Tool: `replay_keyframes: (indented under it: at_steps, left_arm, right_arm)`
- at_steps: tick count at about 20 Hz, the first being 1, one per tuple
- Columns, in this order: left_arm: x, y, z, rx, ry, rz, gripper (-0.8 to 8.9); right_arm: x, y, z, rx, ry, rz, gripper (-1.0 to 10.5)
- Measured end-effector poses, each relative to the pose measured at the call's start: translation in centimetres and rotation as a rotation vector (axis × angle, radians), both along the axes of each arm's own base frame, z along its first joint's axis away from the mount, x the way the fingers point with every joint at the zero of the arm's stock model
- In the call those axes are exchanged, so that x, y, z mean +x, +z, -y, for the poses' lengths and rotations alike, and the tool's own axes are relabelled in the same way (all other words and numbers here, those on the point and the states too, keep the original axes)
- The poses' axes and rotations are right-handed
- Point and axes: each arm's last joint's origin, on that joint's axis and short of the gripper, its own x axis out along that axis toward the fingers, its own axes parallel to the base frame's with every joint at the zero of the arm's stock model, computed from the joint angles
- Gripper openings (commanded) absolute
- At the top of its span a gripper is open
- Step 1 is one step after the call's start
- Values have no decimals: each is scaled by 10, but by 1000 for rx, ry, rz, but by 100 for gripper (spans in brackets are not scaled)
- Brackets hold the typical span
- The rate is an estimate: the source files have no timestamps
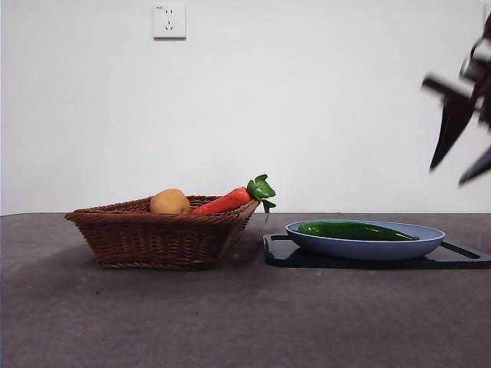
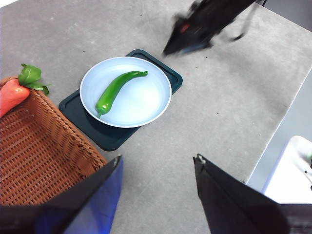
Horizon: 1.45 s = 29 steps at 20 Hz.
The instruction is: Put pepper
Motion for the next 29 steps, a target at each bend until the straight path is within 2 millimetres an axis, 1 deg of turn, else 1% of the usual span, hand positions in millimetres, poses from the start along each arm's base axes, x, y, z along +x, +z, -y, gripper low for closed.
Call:
replay_keyframes:
  at_steps: [3, 4, 6, 10, 11, 12, 14, 15, 22, 29]
  left_arm:
    - [0, 0, 0, 0, 0, 0, 258]
    - [0, 0, 0, 0, 0, 0, 258]
    - [0, 0, 0, 0, 0, 0, 258]
    - [0, 0, 0, 2, 0, -2, 243]
    - [0, -1, 0, 5, 0, -5, 205]
    - [0, -1, 0, 8, 0, -8, 139]
    - [-1, -1, -1, 10, 0, -10, 28]
    - [-1, -1, -1, 10, 0, -10, 2]
    - [-1, -1, 0, 9, 0, -9, 8]
    - [2, 5, 2, -41, 0, 42, 8]
  right_arm:
    - [-45, 42, -7, -37, 76, 50, 209]
    - [-64, 56, -13, -53, 122, 64, 209]
    - [-101, 75, -22, -78, 203, 85, 207]
    - [-157, 95, -31, -105, 316, 119, 205]
    - [-166, 98, -31, -110, 330, 131, 190]
    - [-175, 101, -31, -115, 343, 141, 136]
    - [-185, 102, -30, -124, 358, 145, -3]
    - [-188, 102, -30, -131, 371, 148, 7]
    - [-190, 103, -30, -145, 391, 164, 11]
    - [-189, 103, -30, -145, 391, 165, 11]
